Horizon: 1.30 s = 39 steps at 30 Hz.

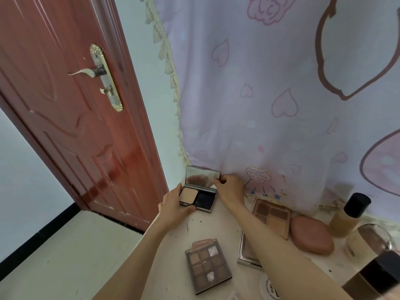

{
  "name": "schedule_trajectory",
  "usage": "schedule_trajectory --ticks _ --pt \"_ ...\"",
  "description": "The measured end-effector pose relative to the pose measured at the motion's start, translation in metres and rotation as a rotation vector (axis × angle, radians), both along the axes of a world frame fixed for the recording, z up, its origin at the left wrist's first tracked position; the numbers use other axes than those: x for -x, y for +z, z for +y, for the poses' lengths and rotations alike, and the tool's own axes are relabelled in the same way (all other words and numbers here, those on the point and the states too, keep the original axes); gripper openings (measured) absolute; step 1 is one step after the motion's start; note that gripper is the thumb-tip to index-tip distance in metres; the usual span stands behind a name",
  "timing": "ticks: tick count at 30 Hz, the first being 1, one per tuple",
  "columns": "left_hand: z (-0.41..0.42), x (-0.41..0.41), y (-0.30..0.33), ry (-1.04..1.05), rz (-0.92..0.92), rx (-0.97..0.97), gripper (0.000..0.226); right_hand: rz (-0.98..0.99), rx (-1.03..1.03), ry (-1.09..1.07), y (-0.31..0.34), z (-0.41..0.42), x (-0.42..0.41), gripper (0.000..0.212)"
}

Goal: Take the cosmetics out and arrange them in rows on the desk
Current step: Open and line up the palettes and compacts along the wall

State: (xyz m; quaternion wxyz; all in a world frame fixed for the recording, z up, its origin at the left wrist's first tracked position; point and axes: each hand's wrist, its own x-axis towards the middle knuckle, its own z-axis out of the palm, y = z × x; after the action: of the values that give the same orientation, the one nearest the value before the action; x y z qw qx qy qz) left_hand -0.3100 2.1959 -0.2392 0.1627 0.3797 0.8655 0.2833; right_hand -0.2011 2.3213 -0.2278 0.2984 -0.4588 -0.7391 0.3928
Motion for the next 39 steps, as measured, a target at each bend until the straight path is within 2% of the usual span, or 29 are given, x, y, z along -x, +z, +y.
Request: schedule_trajectory --ticks 3,6,8,10,12,15,19,23,27,31,36,39 --pt "-0.003 -0.005 0.007 -0.011 -0.043 -0.049 0.056 0.035 0.038 0.027 0.004 -0.003 -0.010 0.023" --pt "-0.008 -0.012 0.013 0.001 -0.132 -0.143 0.074 -0.027 -0.005 0.082 0.014 -0.008 -0.030 0.024" --pt "-0.014 -0.022 0.015 -0.019 -0.038 -0.187 0.073 -0.084 -0.039 0.122 0.020 -0.007 -0.048 0.024" --pt "-0.020 -0.033 0.013 -0.098 0.131 -0.198 0.061 -0.151 -0.093 0.143 0.026 -0.005 -0.067 0.021" --pt "-0.025 -0.045 0.010 -0.167 0.257 -0.189 0.050 -0.266 -0.166 0.162 0.029 -0.001 -0.085 0.017" --pt "-0.033 -0.052 0.004 -0.193 0.321 -0.091 0.040 -0.552 -0.282 0.221 0.031 0.001 -0.106 0.014" --pt "-0.047 -0.042 -0.003 -0.146 0.274 0.045 0.040 -0.776 -0.381 0.307 0.029 0.002 -0.118 0.038" --pt "-0.059 -0.042 -0.015 -0.184 0.346 0.194 0.046 -0.814 -0.297 0.363 0.032 0.002 -0.117 0.042" --pt "-0.064 -0.051 -0.021 -0.161 0.460 0.228 0.062 -0.870 -0.212 0.450 0.041 0.002 -0.117 0.030" --pt "-0.064 -0.050 -0.022 -0.162 0.471 0.230 0.048 -0.894 -0.206 0.493 0.047 -0.001 -0.118 0.032" --pt "-0.064 -0.049 -0.022 -0.165 0.461 0.210 0.048 -0.947 -0.239 0.549 0.053 -0.004 -0.120 0.036" --pt "-0.065 -0.050 -0.021 -0.164 0.443 0.189 0.047 -0.950 -0.290 0.555 0.052 -0.004 -0.120 0.028"
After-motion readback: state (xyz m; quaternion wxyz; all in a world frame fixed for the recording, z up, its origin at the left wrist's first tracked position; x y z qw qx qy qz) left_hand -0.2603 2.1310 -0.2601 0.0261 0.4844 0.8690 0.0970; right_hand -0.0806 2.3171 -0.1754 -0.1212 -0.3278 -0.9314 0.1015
